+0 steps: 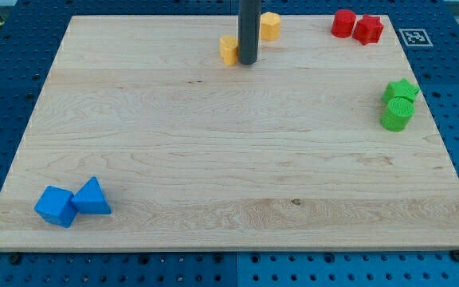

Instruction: Move yellow heart towards top

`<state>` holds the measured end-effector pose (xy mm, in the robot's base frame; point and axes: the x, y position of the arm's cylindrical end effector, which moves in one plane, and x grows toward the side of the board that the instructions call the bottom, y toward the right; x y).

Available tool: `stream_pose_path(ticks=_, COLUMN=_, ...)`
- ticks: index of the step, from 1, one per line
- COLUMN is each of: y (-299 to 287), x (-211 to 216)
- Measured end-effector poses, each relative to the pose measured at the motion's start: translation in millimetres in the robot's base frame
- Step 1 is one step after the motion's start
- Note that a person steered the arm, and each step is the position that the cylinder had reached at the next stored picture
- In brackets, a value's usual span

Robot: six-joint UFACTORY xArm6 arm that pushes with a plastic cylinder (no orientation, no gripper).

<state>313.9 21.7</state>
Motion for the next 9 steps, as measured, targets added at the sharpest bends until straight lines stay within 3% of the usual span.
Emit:
stream_pose_path(ticks=1, y=-26.0, x=19.6)
stream_pose_path(ticks=2, y=-42.2, x=9.8)
stream_pose_path(ticks=4, y=-18.6, x=-3.6)
stream_pose_path(ticks=9, y=-34.1, x=-45.1)
